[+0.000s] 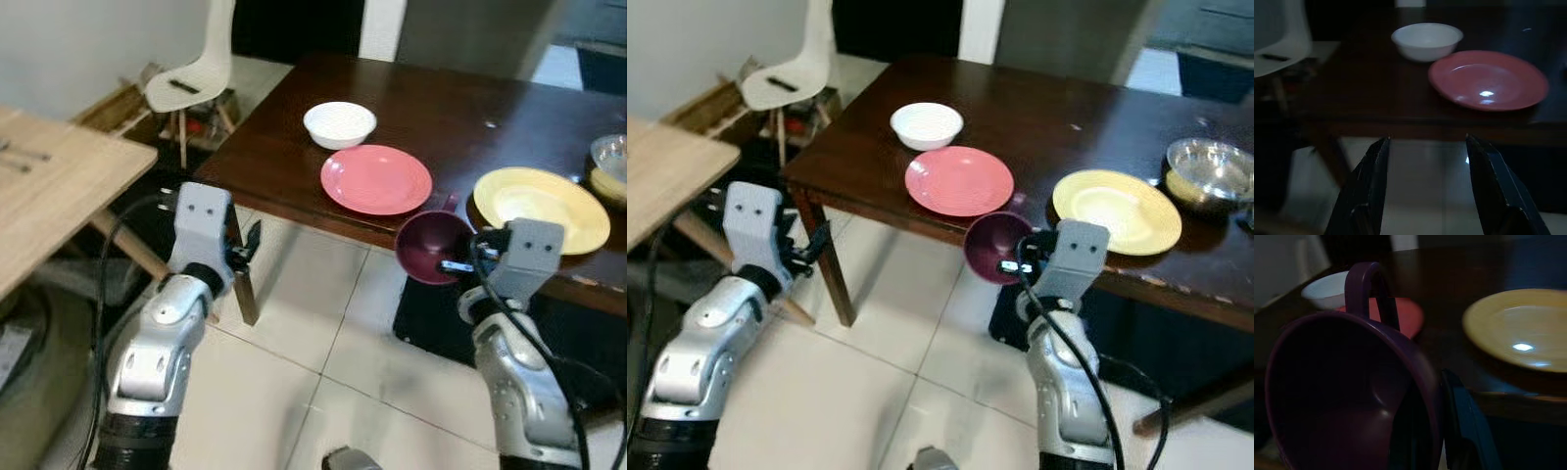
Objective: Setting the table
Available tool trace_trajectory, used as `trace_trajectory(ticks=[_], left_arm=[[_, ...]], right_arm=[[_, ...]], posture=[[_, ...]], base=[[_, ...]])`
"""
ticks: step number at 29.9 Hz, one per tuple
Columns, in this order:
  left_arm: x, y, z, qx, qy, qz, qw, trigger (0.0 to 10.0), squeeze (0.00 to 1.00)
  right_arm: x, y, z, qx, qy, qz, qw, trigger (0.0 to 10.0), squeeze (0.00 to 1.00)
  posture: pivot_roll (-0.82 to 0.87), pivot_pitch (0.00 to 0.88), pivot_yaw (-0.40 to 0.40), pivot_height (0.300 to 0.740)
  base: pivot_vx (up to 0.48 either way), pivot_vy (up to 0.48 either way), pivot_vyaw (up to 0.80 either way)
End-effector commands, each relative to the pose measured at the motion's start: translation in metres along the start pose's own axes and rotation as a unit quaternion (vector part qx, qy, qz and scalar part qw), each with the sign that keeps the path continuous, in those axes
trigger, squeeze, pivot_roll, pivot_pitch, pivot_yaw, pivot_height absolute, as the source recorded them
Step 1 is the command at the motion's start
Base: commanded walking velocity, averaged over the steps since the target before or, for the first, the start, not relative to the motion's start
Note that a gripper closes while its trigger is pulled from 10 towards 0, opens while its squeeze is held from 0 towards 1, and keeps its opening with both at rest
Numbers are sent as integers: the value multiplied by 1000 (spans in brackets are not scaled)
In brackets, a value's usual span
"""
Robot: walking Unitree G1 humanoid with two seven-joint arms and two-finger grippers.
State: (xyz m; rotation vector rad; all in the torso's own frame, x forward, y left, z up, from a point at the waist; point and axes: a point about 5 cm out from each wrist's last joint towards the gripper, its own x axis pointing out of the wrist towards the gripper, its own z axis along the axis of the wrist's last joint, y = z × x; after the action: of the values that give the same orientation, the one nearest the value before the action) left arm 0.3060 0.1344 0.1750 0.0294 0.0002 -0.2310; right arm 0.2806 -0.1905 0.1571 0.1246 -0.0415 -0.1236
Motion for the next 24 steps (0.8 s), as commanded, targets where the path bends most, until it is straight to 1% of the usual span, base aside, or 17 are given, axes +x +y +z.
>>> trace_trajectory(ticks=[1, 9, 13, 14, 19, 22, 23, 24], left_arm=[[-2, 2, -1, -3, 2, 1, 1000, 10000, 0], [-2, 2, 0, -10, -3, 0, 1000, 10000, 0], [-1, 2, 1, -14, -5, 0, 1000, 10000, 0], [-1, 2, 1, -11, -4, 1, 1000, 10000, 0], [0, 3, 0, -1, -3, 7, 1000, 10000, 0], [1, 3, 1, 7, -8, 11, 1000, 10000, 0], [2, 3, 2, 16, -14, 12, 1000, 10000, 0], [2, 3, 2, 18, -16, 12, 1000, 10000, 0]], right_arm=[[-1, 2, -3, 2, 7, 8, 1000, 10000, 0], [0, 5, 1, 0, 0, 28, 1000, 10000, 0], [1, 11, 3, -4, -4, 55, 998, 10000, 0], [2, 15, 5, -5, -7, 70, 997, 10000, 0], [3, 19, 6, -2, -8, 83, 997, 10000, 0], [4, 22, 6, 13, -5, 93, 996, 10000, 0], [6, 27, 8, 30, -7, 105, 994, 10000, 0], [6, 28, 9, 32, -9, 109, 993, 10000, 0]], posture=[[-161, 6, 67, 740], [-161, 5, 67, 740], [-162, 1, 68, 740], [-162, 1, 68, 740], [-159, 0, 67, 740], [-159, 0, 67, 740], [-159, 0, 68, 740], [-159, 0, 68, 740]], base=[[0, 0, -800], [0, 0, -800], [0, 0, -800], [0, 0, -800], [0, 0, -800], [0, 0, -800], [0, 0, 0], [0, 0, 0]])
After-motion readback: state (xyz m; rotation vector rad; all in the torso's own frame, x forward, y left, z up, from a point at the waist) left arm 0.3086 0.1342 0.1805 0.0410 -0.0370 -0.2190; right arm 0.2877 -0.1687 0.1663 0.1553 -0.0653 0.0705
